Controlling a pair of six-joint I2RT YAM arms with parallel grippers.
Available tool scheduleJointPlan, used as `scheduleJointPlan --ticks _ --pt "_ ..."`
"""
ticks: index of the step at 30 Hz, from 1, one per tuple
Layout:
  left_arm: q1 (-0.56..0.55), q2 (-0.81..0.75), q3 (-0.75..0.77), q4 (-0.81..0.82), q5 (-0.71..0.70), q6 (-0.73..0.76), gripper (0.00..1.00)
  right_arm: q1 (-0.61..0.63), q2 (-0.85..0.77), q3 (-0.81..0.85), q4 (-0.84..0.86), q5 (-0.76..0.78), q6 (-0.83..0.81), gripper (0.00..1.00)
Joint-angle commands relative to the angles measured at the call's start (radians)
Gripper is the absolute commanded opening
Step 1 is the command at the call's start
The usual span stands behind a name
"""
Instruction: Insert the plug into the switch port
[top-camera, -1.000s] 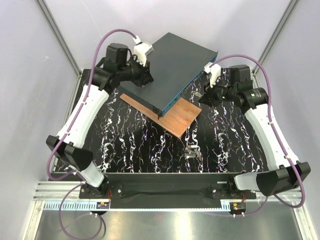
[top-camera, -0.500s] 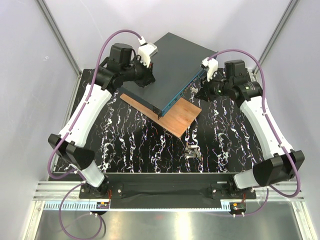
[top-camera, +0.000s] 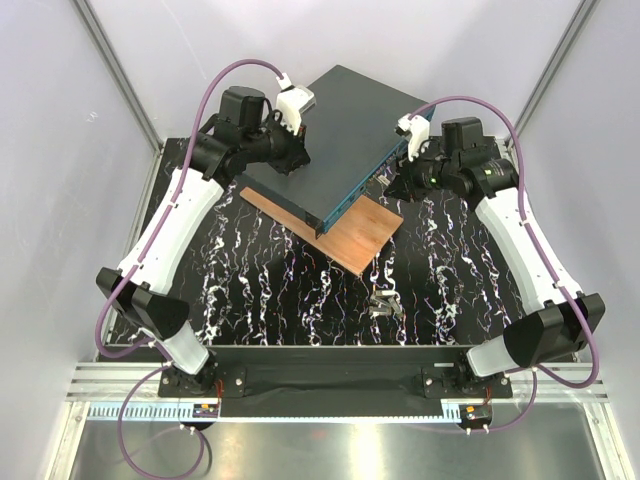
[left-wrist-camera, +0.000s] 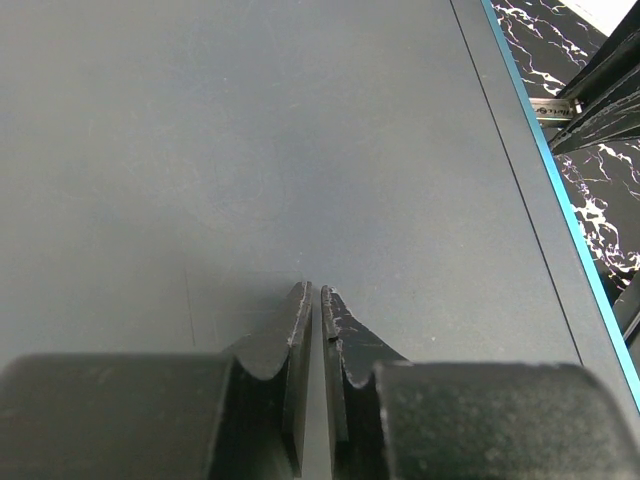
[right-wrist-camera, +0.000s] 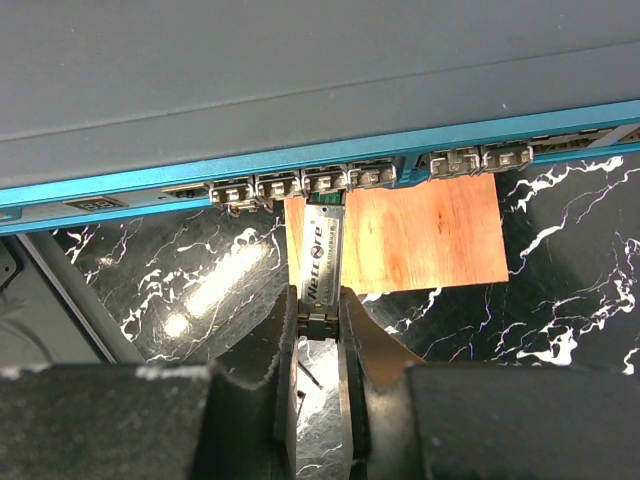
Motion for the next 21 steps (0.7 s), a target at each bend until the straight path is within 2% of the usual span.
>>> scheduleJointPlan --ticks 1,21 --pt "-0.004 -0.007 0.037 0.041 -0.015 0.01 0.12 0.034 -0.023 0.038 -0.001 -0.028 0.023 0.0" --pt "-0.002 -0.018 0.009 0.059 -0.014 0.001 0.1 0.066 -0.081 0.001 -0.011 0.022 0.038 0.0"
